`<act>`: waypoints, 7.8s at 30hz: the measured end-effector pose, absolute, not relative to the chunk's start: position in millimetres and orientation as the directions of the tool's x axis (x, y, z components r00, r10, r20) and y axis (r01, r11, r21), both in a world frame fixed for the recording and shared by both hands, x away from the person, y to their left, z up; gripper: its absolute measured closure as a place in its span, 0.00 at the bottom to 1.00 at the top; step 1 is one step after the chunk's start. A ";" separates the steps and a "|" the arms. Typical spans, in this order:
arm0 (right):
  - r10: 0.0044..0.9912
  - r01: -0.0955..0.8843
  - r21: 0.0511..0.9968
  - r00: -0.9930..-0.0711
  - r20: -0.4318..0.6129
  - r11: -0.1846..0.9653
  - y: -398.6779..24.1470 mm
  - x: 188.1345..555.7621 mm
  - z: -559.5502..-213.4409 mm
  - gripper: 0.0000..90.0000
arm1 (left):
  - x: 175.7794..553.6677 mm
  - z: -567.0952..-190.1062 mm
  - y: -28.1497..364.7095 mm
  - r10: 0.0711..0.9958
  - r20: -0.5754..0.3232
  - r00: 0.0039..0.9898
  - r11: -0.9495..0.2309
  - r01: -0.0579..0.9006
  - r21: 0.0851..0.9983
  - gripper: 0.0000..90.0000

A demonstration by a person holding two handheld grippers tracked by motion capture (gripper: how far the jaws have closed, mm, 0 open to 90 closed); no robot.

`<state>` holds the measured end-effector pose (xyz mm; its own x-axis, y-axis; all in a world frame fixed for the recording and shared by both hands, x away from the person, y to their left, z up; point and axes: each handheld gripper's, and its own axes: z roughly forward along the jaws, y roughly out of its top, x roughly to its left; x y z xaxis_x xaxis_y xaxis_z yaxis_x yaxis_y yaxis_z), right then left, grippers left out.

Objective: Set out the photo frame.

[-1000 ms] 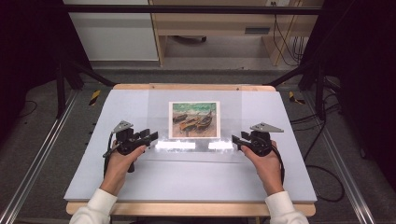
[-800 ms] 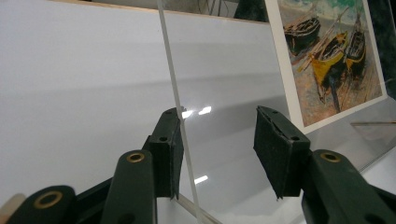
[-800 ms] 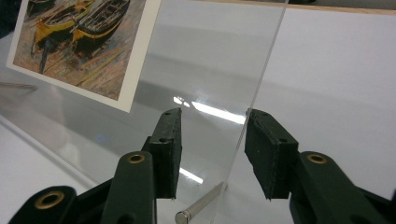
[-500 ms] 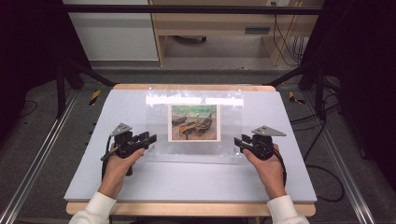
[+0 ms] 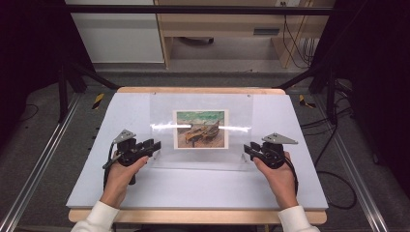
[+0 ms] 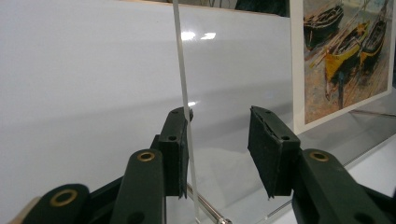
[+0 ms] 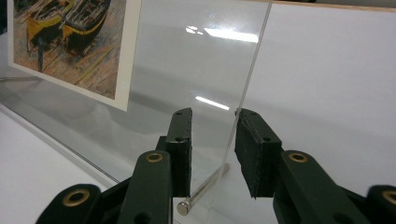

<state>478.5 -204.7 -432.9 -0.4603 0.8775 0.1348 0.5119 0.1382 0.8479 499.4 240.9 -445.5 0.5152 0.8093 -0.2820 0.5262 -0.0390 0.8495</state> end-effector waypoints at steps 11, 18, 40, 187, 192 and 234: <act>0.877 0.516 0.846 -0.459 0.140 0.135 -205.5 476.0 -433.2 0.77 | 498.2 -445.0 241.6 0.808 -0.285 0.516 -0.042 0.532 0.845 0.66; 0.878 0.516 0.846 -0.457 0.142 0.131 -205.8 474.4 -433.6 0.77 | 497.1 -444.9 242.0 0.807 -0.281 0.518 -0.048 0.533 0.845 0.66; 0.875 0.513 0.848 -0.463 0.139 0.137 -207.2 470.3 -434.7 0.80 | 492.6 -444.0 241.4 0.812 -0.258 0.523 -0.075 0.533 0.843 0.67; 0.917 0.455 0.870 -0.399 0.011 0.188 -224.3 437.3 -441.7 0.14 | 448.6 -442.7 245.7 0.804 -0.156 0.574 -0.174 0.478 0.861 0.17; 0.921 0.459 0.871 -0.389 0.019 0.176 -230.3 435.2 -440.5 0.13 | 448.9 -441.2 255.4 0.817 -0.164 0.553 -0.146 0.473 0.869 0.13; 0.974 0.491 0.870 -0.212 0.075 0.040 -305.6 423.2 -442.8 0.13 | 455.5 -434.5 343.2 0.908 -0.166 0.385 -0.022 0.440 0.898 0.13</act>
<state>423.2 -305.6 -442.8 -0.2117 0.9744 0.0752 0.4910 0.0395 0.8703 455.5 343.2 -434.5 0.3850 0.9079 -0.1661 0.4403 -0.0225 0.8976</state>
